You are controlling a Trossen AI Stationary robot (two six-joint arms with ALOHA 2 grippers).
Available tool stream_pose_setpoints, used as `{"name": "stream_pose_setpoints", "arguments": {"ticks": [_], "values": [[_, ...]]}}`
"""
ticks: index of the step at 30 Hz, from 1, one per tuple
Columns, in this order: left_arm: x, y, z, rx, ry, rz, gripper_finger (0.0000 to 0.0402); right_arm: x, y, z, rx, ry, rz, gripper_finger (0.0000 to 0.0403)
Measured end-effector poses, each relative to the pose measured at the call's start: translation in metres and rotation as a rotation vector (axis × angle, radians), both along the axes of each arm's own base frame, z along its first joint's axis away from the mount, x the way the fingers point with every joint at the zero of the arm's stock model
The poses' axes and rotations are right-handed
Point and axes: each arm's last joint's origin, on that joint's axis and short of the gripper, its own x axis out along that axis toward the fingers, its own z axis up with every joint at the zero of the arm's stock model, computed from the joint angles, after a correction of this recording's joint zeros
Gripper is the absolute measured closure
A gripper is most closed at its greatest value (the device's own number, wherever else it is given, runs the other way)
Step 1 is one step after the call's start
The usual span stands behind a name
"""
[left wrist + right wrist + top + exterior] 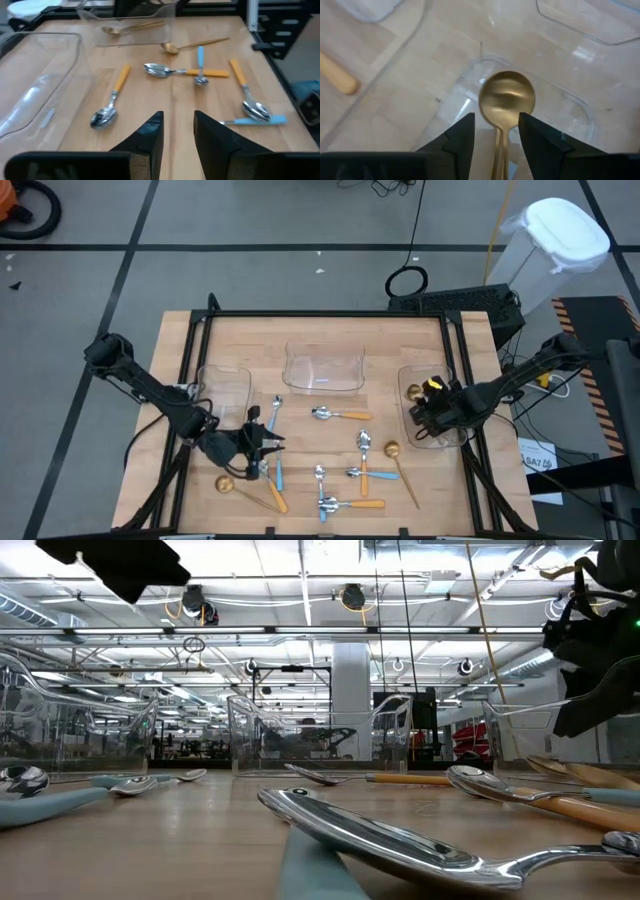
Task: Sort silverware by color (type)
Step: Put the gold spoon into the right transparent bin
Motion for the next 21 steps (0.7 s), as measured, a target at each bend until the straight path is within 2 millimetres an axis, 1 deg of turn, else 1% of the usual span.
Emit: {"name": "stream_pose_setpoints", "arguments": {"ticks": [3, 5, 8, 12, 15, 18, 21], "values": [[-0.005, -0.007, 0.0, -0.005, 0.008, -0.055, 0.0293, -0.002, -0.001, 0.005, 0.026, -0.029, 0.015, 0.0254], [-0.008, -0.012, 0.0, -0.018, 0.013, -0.087, 0.0292, 0.0, 0.0, 0.013, 0.043, -0.059, 0.028, 0.0254], [-0.012, -0.018, 0.001, -0.038, 0.018, -0.126, 0.0292, 0.005, 0.003, 0.028, 0.051, -0.093, 0.07, 0.0254], [-0.019, -0.026, 0.0, -0.041, 0.022, -0.171, 0.0292, 0.017, 0.009, 0.055, 0.046, -0.142, 0.137, 0.0254], [-0.023, -0.032, -0.001, -0.037, 0.027, -0.197, 0.0292, 0.028, 0.017, 0.069, 0.041, -0.188, 0.211, 0.0254], [-0.025, -0.038, -0.007, -0.026, 0.052, -0.23, 0.0274, 0.042, 0.031, 0.077, 0.012, -0.261, 0.314, 0.0254], [-0.021, -0.05, -0.013, -0.014, 0.084, -0.243, 0.0233, 0.055, 0.046, 0.08, -0.027, -0.329, 0.426, 0.0254]]}}
